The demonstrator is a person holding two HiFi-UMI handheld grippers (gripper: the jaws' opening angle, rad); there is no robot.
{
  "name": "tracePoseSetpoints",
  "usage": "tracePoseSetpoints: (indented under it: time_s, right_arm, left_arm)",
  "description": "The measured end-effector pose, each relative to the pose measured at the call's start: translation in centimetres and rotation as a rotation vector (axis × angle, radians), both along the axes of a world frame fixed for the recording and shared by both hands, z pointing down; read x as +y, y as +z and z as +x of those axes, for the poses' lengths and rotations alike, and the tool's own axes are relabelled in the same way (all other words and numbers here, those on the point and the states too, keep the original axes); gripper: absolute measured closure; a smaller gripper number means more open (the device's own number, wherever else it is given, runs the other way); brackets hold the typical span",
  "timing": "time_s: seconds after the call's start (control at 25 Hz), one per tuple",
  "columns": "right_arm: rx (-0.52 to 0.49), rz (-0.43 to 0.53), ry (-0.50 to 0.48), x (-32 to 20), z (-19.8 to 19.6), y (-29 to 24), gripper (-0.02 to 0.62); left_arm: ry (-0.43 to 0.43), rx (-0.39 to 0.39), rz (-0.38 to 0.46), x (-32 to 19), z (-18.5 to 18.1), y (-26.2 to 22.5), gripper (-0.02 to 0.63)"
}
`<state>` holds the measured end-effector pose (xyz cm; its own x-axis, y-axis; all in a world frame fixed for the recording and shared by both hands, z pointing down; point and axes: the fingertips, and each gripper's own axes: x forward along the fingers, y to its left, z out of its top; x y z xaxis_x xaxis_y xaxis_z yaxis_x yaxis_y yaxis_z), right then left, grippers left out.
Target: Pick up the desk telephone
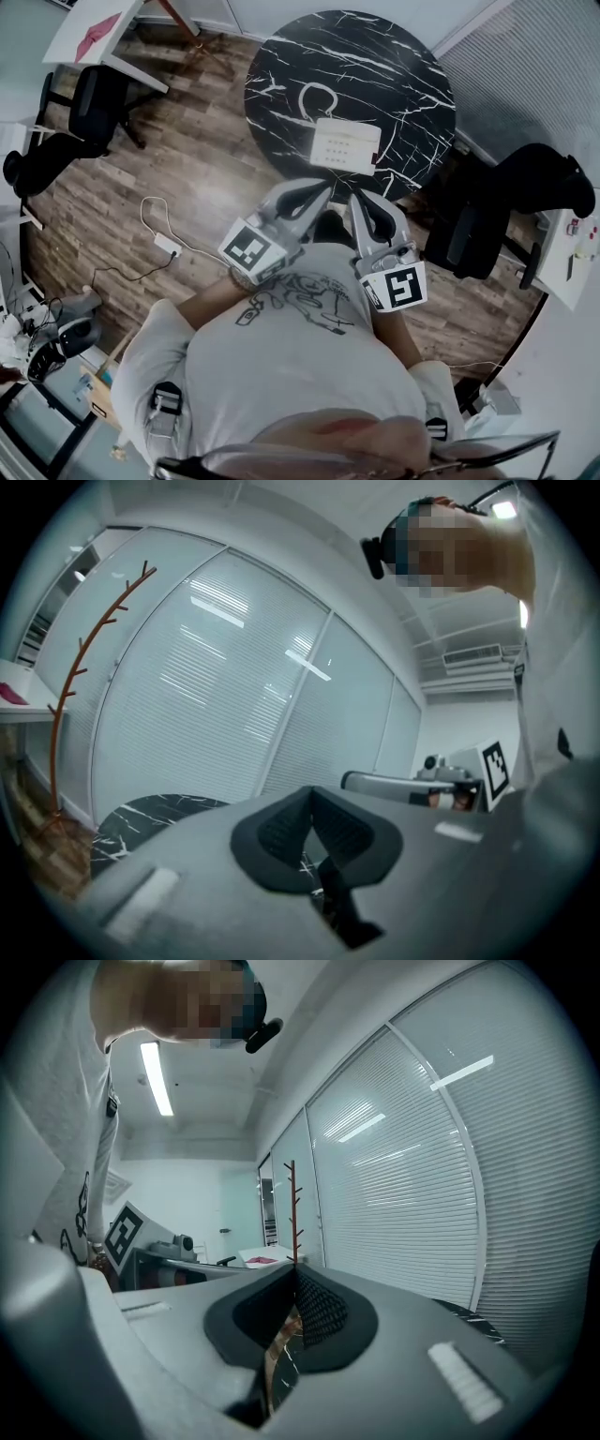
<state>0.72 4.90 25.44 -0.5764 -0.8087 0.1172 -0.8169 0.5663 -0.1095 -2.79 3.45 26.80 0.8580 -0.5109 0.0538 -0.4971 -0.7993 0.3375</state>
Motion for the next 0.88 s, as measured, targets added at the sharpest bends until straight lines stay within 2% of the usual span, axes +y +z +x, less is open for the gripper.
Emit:
tracePoseSetpoints:
  time_s: [0.44, 0.72, 0.88]
  right_arm:
    - [0.011, -0.026, -0.074, -4.3, 6.4, 2.2, 0.589]
    - [0.026, -0.054, -0.091, -6.8, 7.8, 3.6, 0.589]
    - [0.02, -0.091, -0.076, -8.6, 7.9, 5.2, 0.588]
  left_arm:
    - [-0.083, -0.048, 0.006, -4.6, 5.7, 2.3, 0.603]
    - [-0.103, -0.072, -0.021, -7.3, 7.0, 4.1, 0.591]
    - [-0.082, -0.116, -0.042, -9.1, 6.8, 6.0, 0.543]
